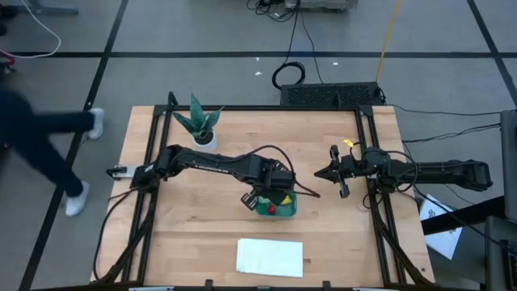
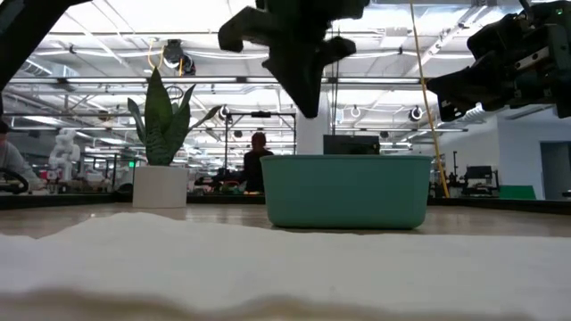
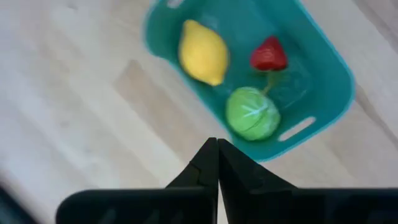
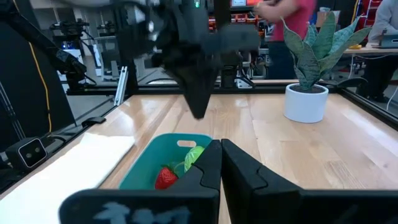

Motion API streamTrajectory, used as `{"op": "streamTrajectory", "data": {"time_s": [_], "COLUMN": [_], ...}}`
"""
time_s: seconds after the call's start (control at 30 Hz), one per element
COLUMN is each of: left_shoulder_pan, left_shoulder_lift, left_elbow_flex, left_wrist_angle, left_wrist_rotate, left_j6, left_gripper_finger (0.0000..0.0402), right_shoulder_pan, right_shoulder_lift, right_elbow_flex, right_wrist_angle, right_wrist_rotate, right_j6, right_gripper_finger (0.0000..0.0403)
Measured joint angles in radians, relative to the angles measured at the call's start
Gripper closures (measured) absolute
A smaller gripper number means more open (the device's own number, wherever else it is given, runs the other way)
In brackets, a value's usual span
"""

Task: Pick and placing Produce into tupperware
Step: Adjust the blue bin

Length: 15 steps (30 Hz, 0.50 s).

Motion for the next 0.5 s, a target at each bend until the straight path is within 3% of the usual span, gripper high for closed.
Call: {"op": "streamTrajectory", "data": {"time_s": [0.5], "left_shoulder_pan": [0.025], "left_shoulder_lift": [-0.329], "left_elbow_flex": [0.0], "left_wrist_angle": [0.029], "left_wrist_rotate": [-0.067], "left_j6": [-0.093], "left_gripper_finger": [0.04], "right_shoulder_pan": [0.0], "right_shoulder_lift": [0.018], "right_elbow_flex": [0.0], "right_wrist_angle": [0.008], "right_wrist_rotate": [0.0], "right_j6": [-0.002], "right_gripper_finger": [0.0403]}}
